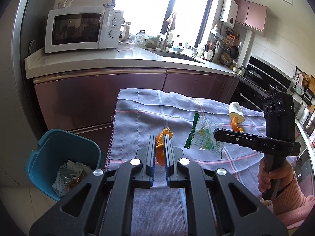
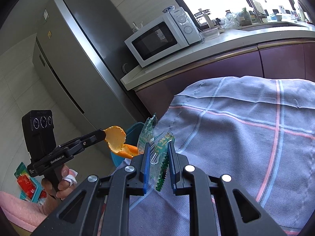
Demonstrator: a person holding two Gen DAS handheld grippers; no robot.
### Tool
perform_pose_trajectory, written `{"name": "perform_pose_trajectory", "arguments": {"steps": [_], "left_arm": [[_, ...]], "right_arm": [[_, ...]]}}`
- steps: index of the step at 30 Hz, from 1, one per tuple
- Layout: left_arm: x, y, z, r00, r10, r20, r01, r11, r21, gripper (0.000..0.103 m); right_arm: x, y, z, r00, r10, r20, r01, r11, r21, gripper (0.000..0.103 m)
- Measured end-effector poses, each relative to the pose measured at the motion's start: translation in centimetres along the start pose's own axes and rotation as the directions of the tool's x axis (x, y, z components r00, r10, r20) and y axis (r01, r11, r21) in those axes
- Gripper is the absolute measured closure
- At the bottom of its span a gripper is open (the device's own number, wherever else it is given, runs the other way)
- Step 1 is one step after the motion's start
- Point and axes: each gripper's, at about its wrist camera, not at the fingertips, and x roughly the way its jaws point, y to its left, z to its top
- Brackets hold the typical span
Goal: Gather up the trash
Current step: 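Carry the orange peel and green-trimmed bag together toward the teal bin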
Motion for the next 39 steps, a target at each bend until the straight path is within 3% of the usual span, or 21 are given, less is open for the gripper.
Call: {"name": "perform_pose_trajectory", "arguments": {"steps": [18,39], "left_arm": [[-2.9,5.4,0.4,0.993,0.109,0.046,-0.106,0.993,-0.055,0.094],[-3.3,9.8,-0.2,0.979,0.2,0.037,-0.194,0.974,-0.117,0.094]], "right_arm": [[4.6,2.9,1.4,0.996,0.063,-0.067,-0.066,0.997,-0.049,0.087],[10.4,7.2,2.8,0.982,0.097,-0.162,-0.118,0.985,-0.124,0.087]]}}
